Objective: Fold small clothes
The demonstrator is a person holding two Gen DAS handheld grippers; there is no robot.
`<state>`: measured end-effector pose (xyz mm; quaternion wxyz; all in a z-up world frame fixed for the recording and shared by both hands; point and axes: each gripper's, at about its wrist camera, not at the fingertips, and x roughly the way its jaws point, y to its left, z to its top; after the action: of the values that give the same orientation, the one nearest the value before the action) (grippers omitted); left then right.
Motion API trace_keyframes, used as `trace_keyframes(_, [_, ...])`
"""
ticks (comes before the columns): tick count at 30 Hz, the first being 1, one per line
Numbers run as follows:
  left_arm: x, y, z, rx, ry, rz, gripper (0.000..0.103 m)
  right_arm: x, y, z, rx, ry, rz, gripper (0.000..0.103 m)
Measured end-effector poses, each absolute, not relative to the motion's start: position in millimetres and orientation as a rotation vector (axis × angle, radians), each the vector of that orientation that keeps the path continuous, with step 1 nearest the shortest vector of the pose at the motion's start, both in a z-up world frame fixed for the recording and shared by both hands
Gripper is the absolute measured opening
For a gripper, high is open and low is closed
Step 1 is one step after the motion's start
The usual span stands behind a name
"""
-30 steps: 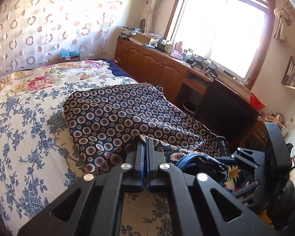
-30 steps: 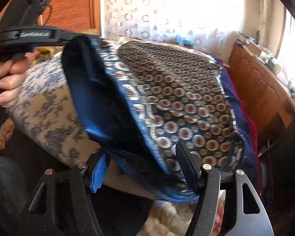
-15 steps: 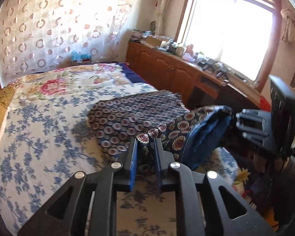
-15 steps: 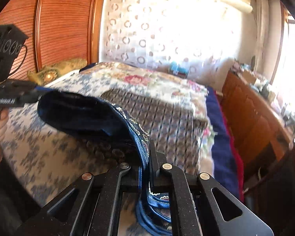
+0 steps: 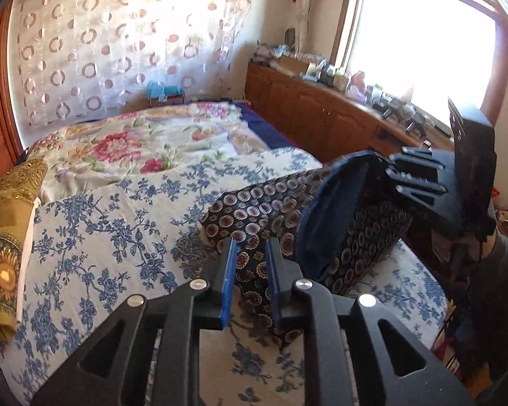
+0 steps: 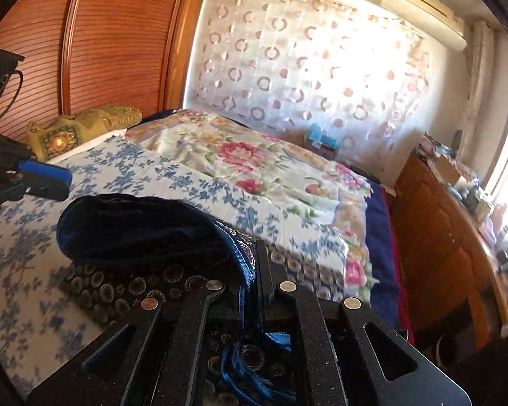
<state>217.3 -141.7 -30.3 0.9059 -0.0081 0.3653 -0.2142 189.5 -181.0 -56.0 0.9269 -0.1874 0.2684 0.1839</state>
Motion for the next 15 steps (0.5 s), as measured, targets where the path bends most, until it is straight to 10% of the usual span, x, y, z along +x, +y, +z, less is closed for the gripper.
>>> trace_keyframes(15, [240, -137, -48, -0.027, 0.751, -0.466, 0.016, 274, -171, -90, -0.361, 0.662, 0.417, 0.007])
